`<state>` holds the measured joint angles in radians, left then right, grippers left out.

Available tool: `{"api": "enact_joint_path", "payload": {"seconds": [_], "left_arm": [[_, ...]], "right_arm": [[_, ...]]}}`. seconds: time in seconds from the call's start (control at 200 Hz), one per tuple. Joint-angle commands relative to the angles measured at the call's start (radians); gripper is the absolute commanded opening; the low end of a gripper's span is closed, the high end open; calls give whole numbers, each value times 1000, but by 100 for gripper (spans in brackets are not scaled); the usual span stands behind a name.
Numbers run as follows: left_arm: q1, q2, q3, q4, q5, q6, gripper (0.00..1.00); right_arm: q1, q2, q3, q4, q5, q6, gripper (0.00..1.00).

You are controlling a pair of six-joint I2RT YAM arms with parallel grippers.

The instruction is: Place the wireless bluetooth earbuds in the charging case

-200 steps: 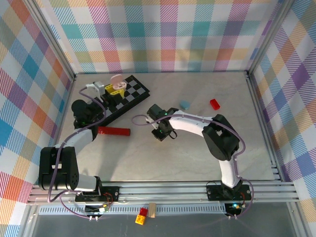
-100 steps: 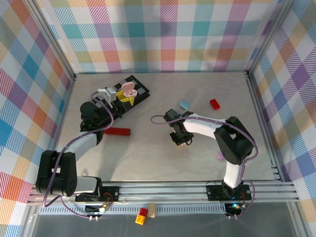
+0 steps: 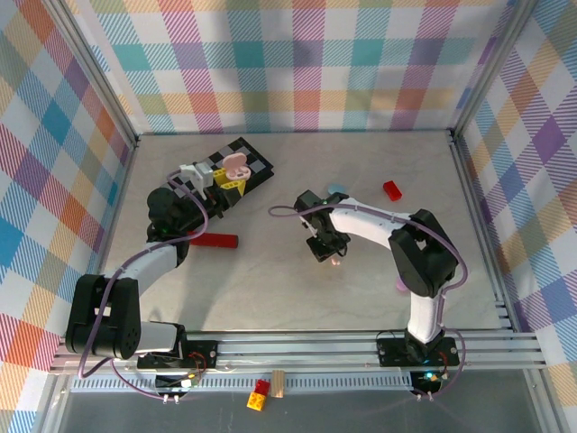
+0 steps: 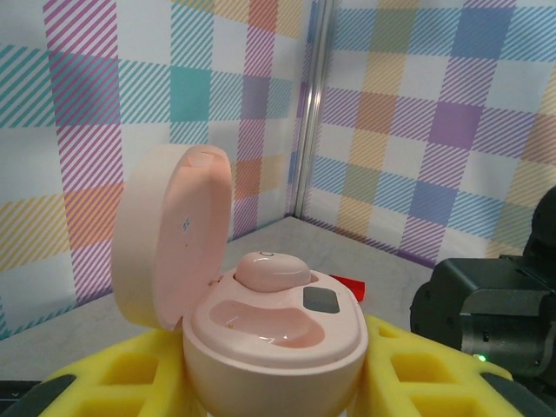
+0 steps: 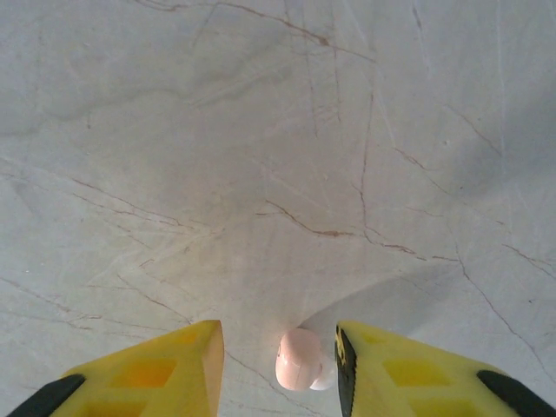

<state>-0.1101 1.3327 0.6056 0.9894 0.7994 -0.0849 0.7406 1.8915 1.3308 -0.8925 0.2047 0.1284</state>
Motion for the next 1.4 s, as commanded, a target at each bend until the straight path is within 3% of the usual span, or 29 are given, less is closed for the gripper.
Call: {"api": "enact_joint_path", "payload": {"seconds": [0.0, 0.285, 0.88, 0.985, 1.395], "left_arm": [[-4, -33, -4, -14, 22, 37, 37], [-4, -42, -7, -34, 34, 51, 38], [-5, -39, 6, -57, 42, 54, 37], [-4, -40, 6, -60, 43, 53, 37], [-8, -43, -1, -52, 35, 70, 38]], "right_arm": [[2, 45, 75, -147, -18, -47, 39], [-14, 136, 157, -277, -4, -55, 39], [-35, 171, 124, -226, -42, -67, 29], [-37, 175, 123, -223, -44, -69, 23], [-57, 65, 88, -160, -106, -47, 17]]}}
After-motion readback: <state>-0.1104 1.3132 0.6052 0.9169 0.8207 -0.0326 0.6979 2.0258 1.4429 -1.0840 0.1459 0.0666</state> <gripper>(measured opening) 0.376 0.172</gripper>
